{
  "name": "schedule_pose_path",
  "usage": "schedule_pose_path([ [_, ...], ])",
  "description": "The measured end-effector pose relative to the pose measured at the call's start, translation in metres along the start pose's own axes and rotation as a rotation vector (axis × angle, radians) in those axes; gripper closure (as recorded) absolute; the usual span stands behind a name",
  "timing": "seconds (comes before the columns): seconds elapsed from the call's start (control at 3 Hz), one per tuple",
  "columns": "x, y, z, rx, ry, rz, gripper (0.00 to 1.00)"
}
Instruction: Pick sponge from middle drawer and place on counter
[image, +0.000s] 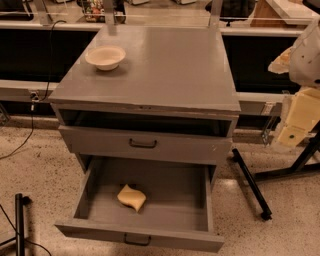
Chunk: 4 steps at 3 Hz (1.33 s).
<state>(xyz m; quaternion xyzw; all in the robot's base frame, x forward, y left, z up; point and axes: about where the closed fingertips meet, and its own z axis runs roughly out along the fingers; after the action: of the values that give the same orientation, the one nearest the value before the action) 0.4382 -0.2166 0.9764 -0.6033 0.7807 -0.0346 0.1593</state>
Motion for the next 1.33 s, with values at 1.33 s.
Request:
schedule_pose_path([
  [1.33,-0.116,0.003,0.218,-0.089,-0.120,-0.177,0.00],
])
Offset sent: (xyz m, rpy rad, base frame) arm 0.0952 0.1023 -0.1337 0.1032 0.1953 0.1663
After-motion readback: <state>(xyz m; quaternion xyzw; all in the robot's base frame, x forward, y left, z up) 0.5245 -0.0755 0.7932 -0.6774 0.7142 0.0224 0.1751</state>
